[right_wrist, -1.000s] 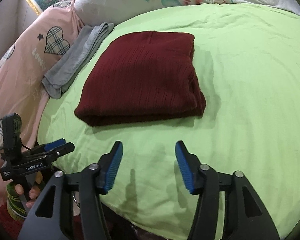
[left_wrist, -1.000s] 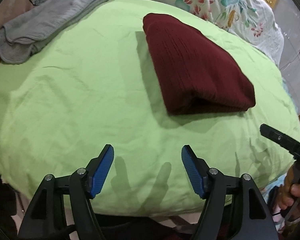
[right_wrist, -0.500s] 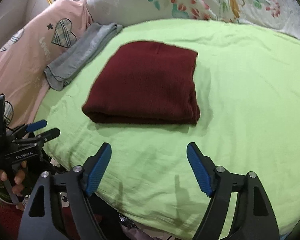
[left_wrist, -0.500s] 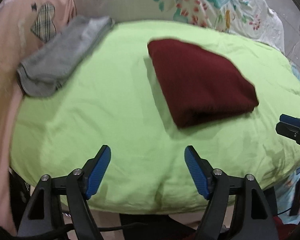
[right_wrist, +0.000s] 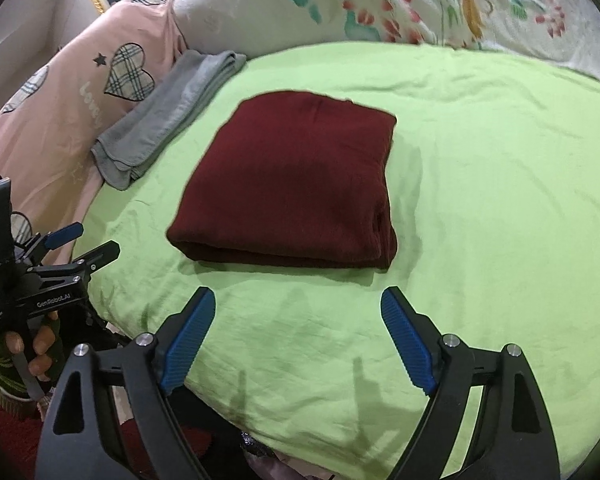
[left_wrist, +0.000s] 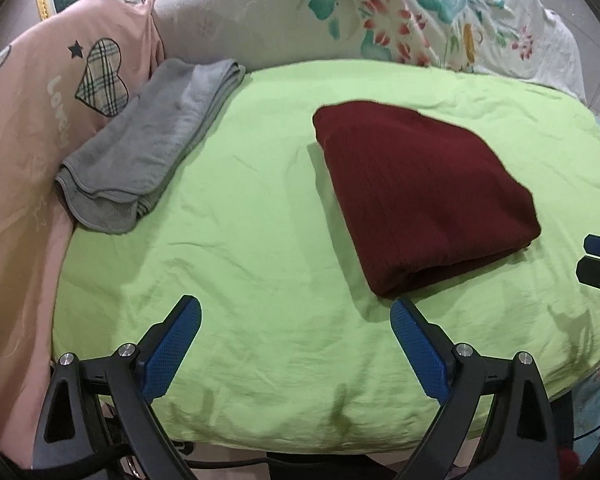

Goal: Fold large clothes

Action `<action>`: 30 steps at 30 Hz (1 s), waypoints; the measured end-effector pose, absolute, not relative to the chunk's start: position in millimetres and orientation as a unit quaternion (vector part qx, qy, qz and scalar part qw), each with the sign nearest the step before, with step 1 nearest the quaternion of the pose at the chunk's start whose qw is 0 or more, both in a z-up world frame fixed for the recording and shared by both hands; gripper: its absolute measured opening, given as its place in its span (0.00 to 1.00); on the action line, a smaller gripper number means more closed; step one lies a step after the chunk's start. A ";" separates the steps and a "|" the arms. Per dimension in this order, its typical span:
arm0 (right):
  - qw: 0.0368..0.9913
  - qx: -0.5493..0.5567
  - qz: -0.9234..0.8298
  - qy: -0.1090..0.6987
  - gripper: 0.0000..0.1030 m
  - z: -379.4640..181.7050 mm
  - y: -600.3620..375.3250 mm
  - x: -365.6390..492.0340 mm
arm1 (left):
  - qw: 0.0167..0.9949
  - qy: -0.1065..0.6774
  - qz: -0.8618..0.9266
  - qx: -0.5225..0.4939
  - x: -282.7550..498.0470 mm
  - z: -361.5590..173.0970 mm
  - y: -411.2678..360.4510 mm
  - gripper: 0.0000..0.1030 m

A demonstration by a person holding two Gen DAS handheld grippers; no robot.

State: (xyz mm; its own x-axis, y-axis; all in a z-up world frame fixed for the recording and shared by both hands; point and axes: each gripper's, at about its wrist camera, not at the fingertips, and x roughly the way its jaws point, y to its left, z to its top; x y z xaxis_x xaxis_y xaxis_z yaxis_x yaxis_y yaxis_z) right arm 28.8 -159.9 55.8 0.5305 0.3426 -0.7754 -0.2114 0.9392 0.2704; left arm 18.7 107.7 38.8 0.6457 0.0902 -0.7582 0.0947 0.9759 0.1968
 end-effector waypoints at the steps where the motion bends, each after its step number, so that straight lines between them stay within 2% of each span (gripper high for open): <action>1: 0.870 0.073 0.157 0.461 0.82 52.7 -160.1 31.3 | 0.898 0.425 0.000 0.111 23.3 35.0 108.6 0.93; 13: 0.864 0.054 0.160 0.474 0.82 45.3 -149.5 56.6 | 0.890 0.445 0.002 0.104 54.9 27.0 105.7 0.93; 30: 0.869 0.013 0.174 0.463 0.83 57.7 -134.1 67.2 | 0.897 0.425 -0.025 0.114 45.3 41.8 89.5 0.93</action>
State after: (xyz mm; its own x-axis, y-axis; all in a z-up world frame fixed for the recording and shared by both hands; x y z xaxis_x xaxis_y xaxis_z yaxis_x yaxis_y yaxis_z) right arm 67.2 -134.1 57.7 0.5112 0.3142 -0.8000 -0.2904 0.9392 0.1833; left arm 45.3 89.5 41.8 0.6367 0.0523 -0.7693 0.1419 0.9727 0.1835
